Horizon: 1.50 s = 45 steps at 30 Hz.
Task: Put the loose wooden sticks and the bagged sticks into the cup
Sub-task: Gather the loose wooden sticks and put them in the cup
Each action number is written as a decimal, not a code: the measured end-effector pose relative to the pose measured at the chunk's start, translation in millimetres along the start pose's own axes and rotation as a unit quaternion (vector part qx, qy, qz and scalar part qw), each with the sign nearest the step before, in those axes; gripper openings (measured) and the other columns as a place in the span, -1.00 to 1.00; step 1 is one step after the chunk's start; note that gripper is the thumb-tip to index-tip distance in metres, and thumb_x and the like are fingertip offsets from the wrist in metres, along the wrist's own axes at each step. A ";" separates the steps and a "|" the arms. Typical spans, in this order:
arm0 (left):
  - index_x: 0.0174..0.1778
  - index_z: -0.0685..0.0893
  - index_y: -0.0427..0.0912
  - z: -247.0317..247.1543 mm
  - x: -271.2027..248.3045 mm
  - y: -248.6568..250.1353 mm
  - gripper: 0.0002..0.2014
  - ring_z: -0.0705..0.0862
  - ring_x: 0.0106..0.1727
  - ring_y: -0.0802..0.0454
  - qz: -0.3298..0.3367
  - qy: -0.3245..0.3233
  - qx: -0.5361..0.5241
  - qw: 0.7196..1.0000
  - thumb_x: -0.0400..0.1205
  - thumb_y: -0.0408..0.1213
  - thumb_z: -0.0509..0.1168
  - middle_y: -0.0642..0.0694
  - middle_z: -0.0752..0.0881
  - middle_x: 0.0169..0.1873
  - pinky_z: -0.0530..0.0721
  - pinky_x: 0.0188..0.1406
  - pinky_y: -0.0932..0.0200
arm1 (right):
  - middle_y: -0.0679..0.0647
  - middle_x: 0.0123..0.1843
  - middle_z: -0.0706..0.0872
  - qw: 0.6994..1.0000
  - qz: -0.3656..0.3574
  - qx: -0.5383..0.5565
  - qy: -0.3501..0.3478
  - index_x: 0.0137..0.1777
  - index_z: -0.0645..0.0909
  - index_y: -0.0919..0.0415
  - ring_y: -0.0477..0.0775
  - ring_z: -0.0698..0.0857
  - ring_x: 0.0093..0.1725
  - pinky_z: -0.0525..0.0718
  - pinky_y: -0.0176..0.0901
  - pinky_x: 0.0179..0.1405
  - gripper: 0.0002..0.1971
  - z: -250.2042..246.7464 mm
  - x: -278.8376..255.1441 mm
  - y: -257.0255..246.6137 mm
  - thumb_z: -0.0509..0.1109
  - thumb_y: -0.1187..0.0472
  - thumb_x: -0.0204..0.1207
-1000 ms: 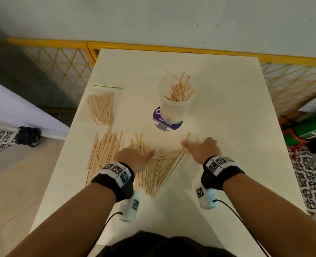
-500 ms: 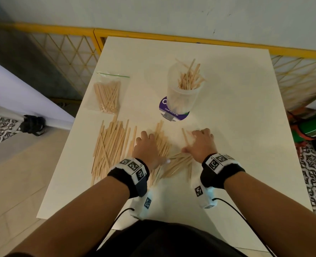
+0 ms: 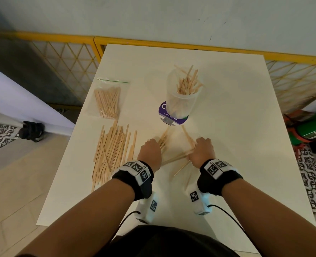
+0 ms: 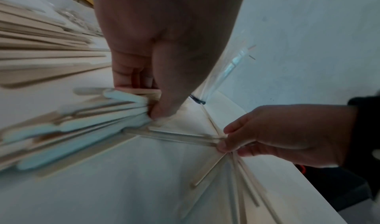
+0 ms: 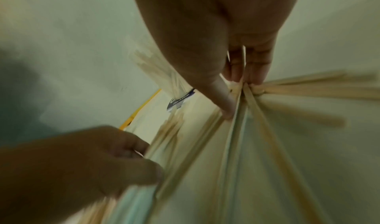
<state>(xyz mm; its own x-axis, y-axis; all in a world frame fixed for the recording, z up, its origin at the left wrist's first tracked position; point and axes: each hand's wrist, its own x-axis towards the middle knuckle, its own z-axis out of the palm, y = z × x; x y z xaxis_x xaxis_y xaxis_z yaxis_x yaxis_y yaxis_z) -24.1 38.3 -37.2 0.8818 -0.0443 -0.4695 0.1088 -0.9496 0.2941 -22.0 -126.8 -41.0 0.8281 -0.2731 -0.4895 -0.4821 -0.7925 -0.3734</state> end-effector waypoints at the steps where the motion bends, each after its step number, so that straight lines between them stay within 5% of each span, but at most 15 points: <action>1: 0.33 0.39 -0.38 1.6 0.8 3.5 -0.65 0.61 0.22 -0.21 0.001 -0.008 0.023 1.000 0.65 -0.38 0.24 -0.27 0.55 0.26 0.59 0.19 0.04 | 0.29 0.35 0.42 1.000 0.020 0.016 -0.001 0.34 0.39 0.38 0.35 0.52 0.29 0.58 0.07 0.26 -0.44 1.2 2.5 -3.5 0.50 0.38 0.35; 7: 0.39 0.38 -0.40 7.0 7.6 16.3 -0.63 0.58 0.33 -0.23 -0.060 0.004 0.070 0.996 0.68 -0.40 0.21 -0.29 0.55 0.32 0.59 0.27 0.00 | 0.32 0.36 0.49 0.999 0.029 0.039 -0.002 0.33 0.44 0.44 0.31 0.59 0.27 0.51 -0.18 0.07 -0.59 -0.9 9.7 -11.1 0.32 0.43 0.48; 9: 0.39 0.38 -0.40 6.7 11.7 13.4 -0.61 0.59 0.33 -0.22 -0.068 -0.004 0.068 0.995 0.67 -0.38 0.24 -0.29 0.56 0.32 0.59 0.30 -0.01 | 0.30 0.13 0.69 0.999 0.012 0.050 0.006 0.09 0.64 0.42 0.30 0.66 0.17 0.59 -0.14 0.04 -0.77 -1.1 8.9 -10.7 0.32 0.45 0.45; 12: 0.38 0.39 -0.39 5.2 14.1 9.5 -0.61 0.60 0.31 -0.22 -0.080 -0.013 0.046 0.996 0.66 -0.34 0.23 -0.28 0.58 0.30 0.60 0.29 0.00 | 0.23 -0.18 0.71 0.995 -0.001 0.095 0.025 -0.24 0.70 0.24 0.26 0.69 -0.09 0.56 -0.17 -0.21 -0.83 -0.2 6.2 -9.6 0.34 0.49 0.36; 16: 0.38 0.42 -0.41 5.9 18.0 5.7 -0.59 0.58 0.30 -0.25 -0.075 -0.029 0.034 0.996 0.69 -0.24 0.15 -0.30 0.55 0.29 0.55 0.29 -0.04 | 0.19 -0.02 0.77 0.998 -0.028 0.048 0.028 -0.05 0.75 0.19 0.32 0.67 0.10 0.61 -0.06 0.06 -0.76 3.8 6.0 -4.1 0.26 0.38 0.44; 21: 0.34 0.42 -0.44 -7.9 20.0 -6.5 -0.62 0.64 0.18 -0.31 -0.067 -0.020 -0.133 0.989 0.72 -0.22 0.11 -0.33 0.63 0.19 0.59 0.06 -0.02 | 0.29 0.18 0.59 0.995 -0.080 -0.053 0.007 0.21 0.56 0.34 0.35 0.61 0.17 0.53 -0.04 0.06 -0.74 2.5 9.0 -1.1 0.23 0.35 0.55; 24: 0.28 0.37 -0.42 -19.1 18.1 -17.7 -0.70 0.63 -0.07 -0.23 -0.037 -0.039 -0.201 0.978 0.76 -0.26 0.04 -0.32 0.66 0.05 0.49 -0.33 0.13 | 0.33 0.25 0.53 0.993 -0.092 -0.077 -0.003 0.29 0.43 0.37 0.35 0.59 0.21 0.54 0.01 0.12 -0.70 4.5 8.4 -6.0 0.20 0.39 0.56; 30: 0.04 0.36 -0.25 -23.3 16.1 -32.0 -0.82 0.41 -0.39 0.09 -0.017 -0.045 -0.251 0.967 0.79 -0.19 0.01 -0.03 0.45 -0.33 0.33 -0.46 0.20 | 0.34 0.36 0.45 0.990 -0.073 -0.116 -0.022 0.36 0.33 0.43 0.33 0.51 0.33 0.45 0.02 0.32 -0.66 5.4 8.5 -15.9 0.15 0.39 0.60; 35: 0.23 0.42 -0.29 -31.4 15.1 -32.3 -0.74 0.50 -0.16 -0.02 0.012 -0.060 -0.334 0.941 0.79 -0.18 -0.02 -0.12 0.54 -0.08 0.44 -0.22 0.13 | 0.29 0.25 0.51 0.997 -0.058 0.006 -0.047 0.24 0.53 0.35 0.33 0.55 0.24 0.48 -0.09 0.12 -0.72 -10.0 17.7 -13.1 0.07 0.41 0.63; 39: 0.11 0.37 -0.17 -46.5 10.1 -30.2 -0.84 0.42 -0.29 0.14 0.056 -0.050 -0.425 0.902 0.81 -0.17 -0.01 0.05 0.44 -0.26 0.43 -0.26 0.21 | 0.07 -0.16 0.63 0.983 -0.096 0.134 -0.080 -0.17 0.53 0.16 0.13 0.59 -0.07 0.55 -0.06 0.02 -0.73 -23.8 13.5 -13.3 0.05 0.39 0.64; 43: 0.33 0.41 -0.21 -69.6 9.4 -25.4 -0.65 0.57 -0.13 0.03 0.107 0.004 -0.466 0.878 0.79 -0.03 0.01 -0.12 0.54 -0.14 0.52 -0.16 0.27 | -0.07 -0.14 0.78 0.967 -0.185 0.140 -0.105 -0.13 0.61 0.08 0.03 0.67 0.06 0.51 -0.16 0.17 -0.74 -54.3 -4.3 -21.0 0.12 0.25 0.69; 45: 0.18 0.49 -0.06 -88.1 10.5 -18.7 -0.70 0.58 -0.15 0.01 0.150 0.043 -0.474 0.867 0.76 0.06 0.02 -0.13 0.53 -0.19 0.52 -0.12 0.27 | -0.04 -0.08 0.80 0.951 -0.227 0.176 -0.113 -0.13 0.67 0.10 -0.01 0.68 0.11 0.52 -0.22 0.20 -0.74 -81.9 -14.4 -31.2 0.17 0.27 0.67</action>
<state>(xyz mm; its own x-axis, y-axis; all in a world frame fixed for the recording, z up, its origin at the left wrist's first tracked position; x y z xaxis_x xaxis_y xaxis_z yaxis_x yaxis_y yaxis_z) 23.5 82.9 25.7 0.9622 -0.1829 -0.2018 0.1608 -0.2167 0.9629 4.5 -142.8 42.3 0.9101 0.2092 -0.3577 -0.1894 -0.5579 -0.8080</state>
